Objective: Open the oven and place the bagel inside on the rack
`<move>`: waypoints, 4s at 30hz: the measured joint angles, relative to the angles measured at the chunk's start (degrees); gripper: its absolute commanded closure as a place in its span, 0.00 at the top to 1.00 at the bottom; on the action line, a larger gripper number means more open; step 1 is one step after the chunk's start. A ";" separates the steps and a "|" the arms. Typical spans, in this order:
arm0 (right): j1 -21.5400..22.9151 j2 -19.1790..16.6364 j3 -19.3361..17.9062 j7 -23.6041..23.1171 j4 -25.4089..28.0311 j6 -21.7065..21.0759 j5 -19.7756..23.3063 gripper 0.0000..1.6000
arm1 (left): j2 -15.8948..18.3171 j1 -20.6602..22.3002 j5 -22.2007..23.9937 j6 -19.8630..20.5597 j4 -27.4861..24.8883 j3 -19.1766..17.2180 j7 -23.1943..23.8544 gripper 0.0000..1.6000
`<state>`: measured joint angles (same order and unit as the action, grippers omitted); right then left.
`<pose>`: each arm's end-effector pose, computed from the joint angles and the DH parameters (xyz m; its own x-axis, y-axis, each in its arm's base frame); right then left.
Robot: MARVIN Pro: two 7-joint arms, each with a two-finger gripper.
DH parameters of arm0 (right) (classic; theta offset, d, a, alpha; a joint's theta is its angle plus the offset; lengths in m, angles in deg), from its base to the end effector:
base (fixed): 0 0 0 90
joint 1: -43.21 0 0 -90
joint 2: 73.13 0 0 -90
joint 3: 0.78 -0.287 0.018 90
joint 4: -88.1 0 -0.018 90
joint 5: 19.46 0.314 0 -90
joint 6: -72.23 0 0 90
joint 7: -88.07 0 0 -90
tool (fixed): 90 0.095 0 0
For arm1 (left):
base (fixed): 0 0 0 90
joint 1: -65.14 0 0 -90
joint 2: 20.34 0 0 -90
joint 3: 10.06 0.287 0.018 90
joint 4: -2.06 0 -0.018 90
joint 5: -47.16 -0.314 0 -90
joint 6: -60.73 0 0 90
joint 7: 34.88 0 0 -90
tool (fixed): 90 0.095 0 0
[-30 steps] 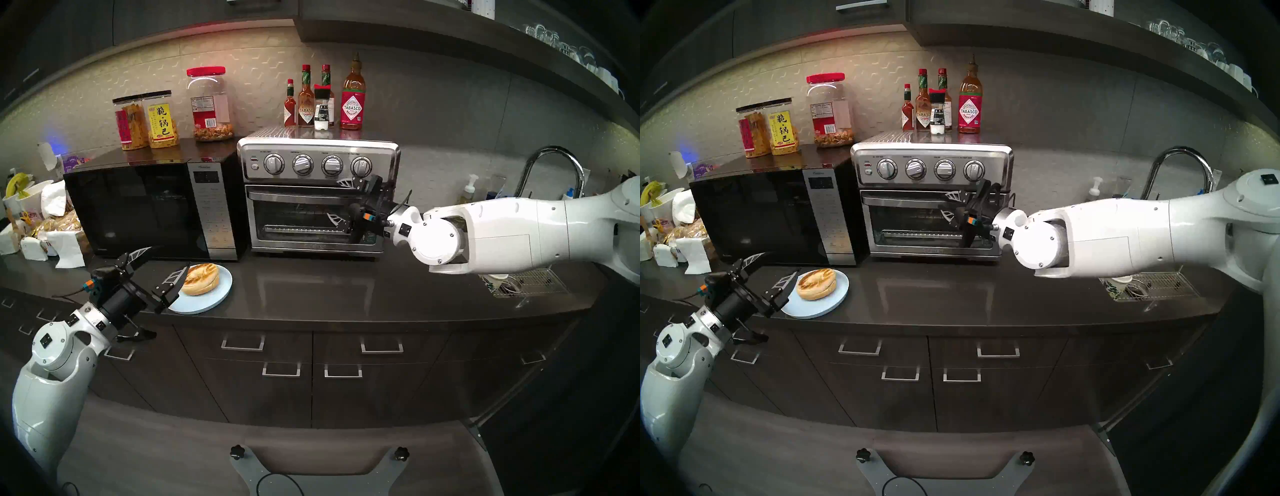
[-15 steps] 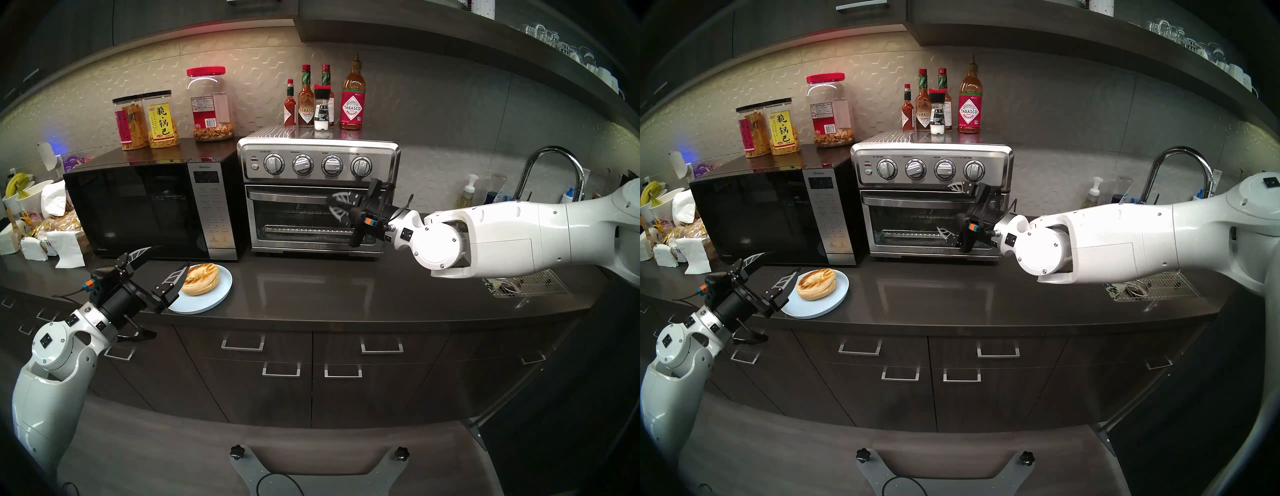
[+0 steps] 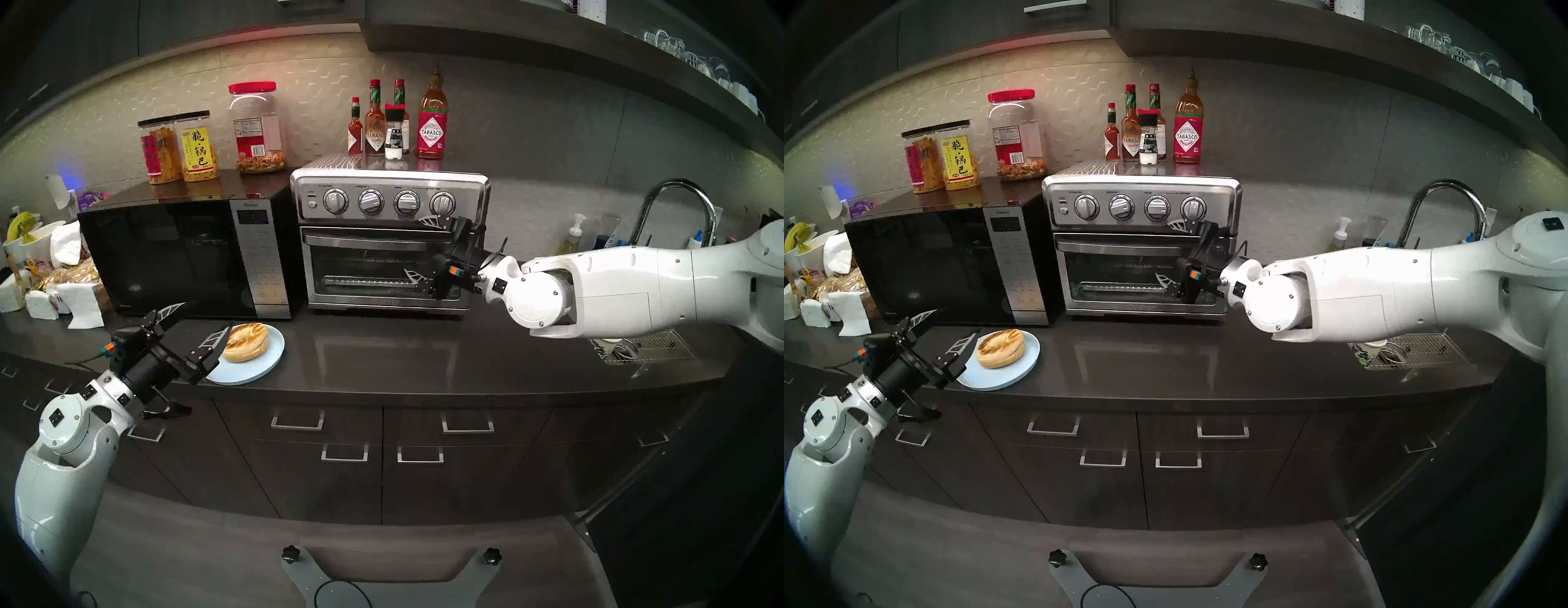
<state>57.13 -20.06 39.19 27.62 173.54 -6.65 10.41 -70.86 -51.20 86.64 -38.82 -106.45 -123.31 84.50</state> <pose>0.5240 0.0681 -0.1029 -0.6520 0.6934 0.3067 0.1887 -0.2434 0.9514 0.3154 0.1875 -0.1866 -0.2031 -0.1023 0.9738 -0.3992 -0.8995 -0.1778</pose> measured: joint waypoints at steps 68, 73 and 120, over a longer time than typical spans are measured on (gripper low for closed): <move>-17.14 -10.30 -2.79 20.34 16.89 -14.51 -20.19 0.00 | 0.00 0.00 0.00 0.00 -0.01 0.00 0.00 1.00; -17.46 -11.35 -1.89 20.35 17.35 -14.45 -21.65 0.00 | 0.00 0.00 0.00 0.00 -0.01 0.00 0.00 1.00; -22.02 -13.60 -0.67 21.06 16.78 -15.41 -18.45 0.00 | 0.00 0.00 0.00 0.00 -0.01 -0.01 -0.01 1.00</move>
<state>35.11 -33.66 38.53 48.68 190.32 -22.07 -8.05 -70.86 -51.20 86.64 -38.83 -106.46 -123.32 84.49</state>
